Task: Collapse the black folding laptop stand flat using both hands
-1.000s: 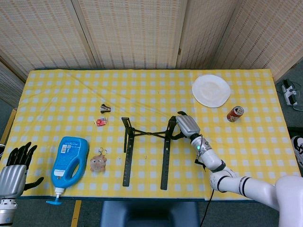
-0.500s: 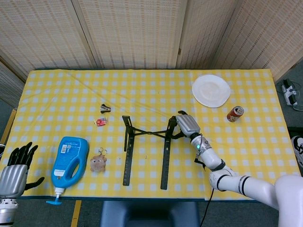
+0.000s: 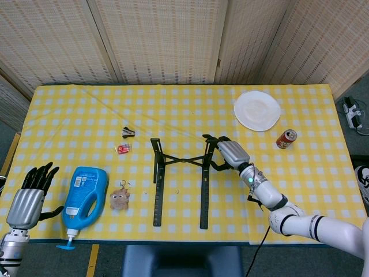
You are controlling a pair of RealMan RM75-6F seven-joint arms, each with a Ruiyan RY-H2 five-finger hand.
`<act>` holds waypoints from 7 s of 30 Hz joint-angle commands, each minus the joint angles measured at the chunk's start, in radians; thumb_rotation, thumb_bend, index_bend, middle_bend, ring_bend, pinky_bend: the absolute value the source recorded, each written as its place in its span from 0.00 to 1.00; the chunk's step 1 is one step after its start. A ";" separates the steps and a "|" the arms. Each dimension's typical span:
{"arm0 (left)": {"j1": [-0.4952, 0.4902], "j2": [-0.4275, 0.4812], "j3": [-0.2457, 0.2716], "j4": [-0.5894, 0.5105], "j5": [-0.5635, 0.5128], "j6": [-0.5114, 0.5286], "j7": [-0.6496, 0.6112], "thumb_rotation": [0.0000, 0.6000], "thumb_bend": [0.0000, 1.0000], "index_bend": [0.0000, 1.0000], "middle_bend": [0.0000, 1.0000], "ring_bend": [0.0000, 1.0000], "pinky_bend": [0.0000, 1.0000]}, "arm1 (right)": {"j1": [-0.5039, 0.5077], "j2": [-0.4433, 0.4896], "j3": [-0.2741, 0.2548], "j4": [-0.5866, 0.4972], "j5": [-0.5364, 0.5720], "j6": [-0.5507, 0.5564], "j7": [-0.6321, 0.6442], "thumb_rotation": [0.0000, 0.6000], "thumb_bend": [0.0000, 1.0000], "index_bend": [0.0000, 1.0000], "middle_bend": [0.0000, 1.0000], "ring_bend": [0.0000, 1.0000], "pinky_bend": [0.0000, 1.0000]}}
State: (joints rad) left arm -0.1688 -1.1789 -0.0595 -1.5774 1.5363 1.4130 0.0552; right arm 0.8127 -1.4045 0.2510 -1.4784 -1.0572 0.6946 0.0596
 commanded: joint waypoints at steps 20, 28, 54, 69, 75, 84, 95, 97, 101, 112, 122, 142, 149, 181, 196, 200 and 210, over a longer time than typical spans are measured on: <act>-0.248 -0.027 -0.084 -0.014 -0.042 -0.285 -0.380 1.00 0.09 0.00 0.01 0.06 0.00 | -0.183 0.255 -0.002 -0.247 -0.290 0.259 0.259 1.00 0.46 0.00 0.08 0.17 0.09; -0.402 -0.089 -0.153 0.040 -0.126 -0.474 -0.529 1.00 0.09 0.00 0.00 0.04 0.00 | -0.206 0.271 -0.022 -0.245 -0.310 0.290 0.281 1.00 0.46 0.00 0.08 0.16 0.09; -0.392 -0.114 -0.102 -0.098 -0.003 -0.398 -0.848 1.00 0.09 0.21 0.30 0.34 0.30 | -0.227 0.287 -0.042 -0.233 -0.319 0.315 0.317 1.00 0.46 0.00 0.08 0.17 0.09; -0.510 -0.307 -0.125 0.087 -0.042 -0.447 -0.915 1.00 0.09 0.25 0.32 0.36 0.31 | -0.233 0.282 -0.050 -0.206 -0.309 0.312 0.339 1.00 0.46 0.00 0.08 0.17 0.09; -0.525 -0.349 -0.115 0.137 -0.063 -0.461 -0.908 1.00 0.09 0.25 0.32 0.37 0.35 | -0.234 0.279 -0.050 -0.196 -0.306 0.310 0.347 1.00 0.46 0.00 0.08 0.17 0.09; -0.541 -0.415 -0.116 0.235 -0.110 -0.488 -0.917 1.00 0.09 0.25 0.32 0.37 0.34 | -0.237 0.276 -0.053 -0.188 -0.302 0.308 0.351 1.00 0.46 0.00 0.08 0.17 0.09; -0.547 -0.473 -0.101 0.325 -0.114 -0.483 -0.881 1.00 0.09 0.26 0.33 0.37 0.30 | -0.244 0.275 -0.057 -0.188 -0.302 0.311 0.353 1.00 0.46 0.00 0.08 0.17 0.09; -0.549 -0.482 -0.098 0.339 -0.119 -0.489 -0.872 1.00 0.09 0.26 0.33 0.37 0.30 | -0.245 0.276 -0.058 -0.188 -0.303 0.312 0.352 1.00 0.46 0.00 0.08 0.16 0.09; -0.555 -0.502 -0.099 0.376 -0.132 -0.499 -0.838 1.00 0.09 0.26 0.33 0.37 0.29 | -0.247 0.276 -0.060 -0.190 -0.306 0.313 0.350 1.00 0.46 0.00 0.08 0.16 0.09; -0.542 -0.514 -0.098 0.397 -0.154 -0.490 -0.760 1.00 0.09 0.26 0.33 0.36 0.27 | -0.248 0.272 -0.062 -0.186 -0.308 0.311 0.350 1.00 0.46 0.00 0.08 0.16 0.09; -0.451 -0.486 -0.140 0.344 -0.269 -0.368 -0.540 1.00 0.11 0.37 0.41 0.44 0.35 | -0.253 0.278 -0.067 -0.189 -0.321 0.316 0.361 1.00 0.46 0.00 0.08 0.16 0.09; -0.636 -0.511 -0.313 0.407 -0.517 -0.765 -0.556 1.00 0.11 0.28 0.21 0.16 0.07 | -0.252 0.278 -0.071 -0.202 -0.322 0.314 0.346 1.00 0.46 0.00 0.08 0.16 0.09; -0.658 -0.567 -0.318 0.450 -0.529 -0.754 -0.535 1.00 0.12 0.38 0.21 0.17 0.07 | -0.253 0.277 -0.072 -0.196 -0.321 0.314 0.350 1.00 0.46 0.00 0.08 0.16 0.09; -0.640 -0.666 -0.339 0.527 -0.556 -0.675 -0.452 1.00 0.36 0.56 0.32 0.28 0.13 | -0.254 0.269 -0.076 -0.177 -0.324 0.307 0.367 1.00 0.46 0.00 0.08 0.16 0.09; -0.633 -0.647 -0.335 0.510 -0.550 -0.701 -0.450 1.00 0.40 0.60 0.33 0.28 0.12 | -0.251 0.267 -0.080 -0.177 -0.326 0.300 0.365 1.00 0.46 0.00 0.08 0.16 0.09; -0.621 -0.617 -0.324 0.467 -0.535 -0.719 -0.461 1.00 0.40 0.46 0.33 0.25 0.08 | -0.248 0.268 -0.082 -0.183 -0.338 0.299 0.373 1.00 0.46 0.00 0.08 0.15 0.09; -0.558 -0.479 -0.274 0.311 -0.446 -0.706 -0.478 1.00 0.35 0.19 0.21 0.13 0.00 | -0.215 0.244 -0.087 -0.179 -0.376 0.267 0.409 1.00 0.46 0.00 0.07 0.11 0.03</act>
State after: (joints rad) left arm -0.7418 -1.6785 -0.3434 -1.2449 1.0742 0.6970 -0.4173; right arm 0.5941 -1.1570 0.1631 -1.6597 -1.4313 0.9651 0.4647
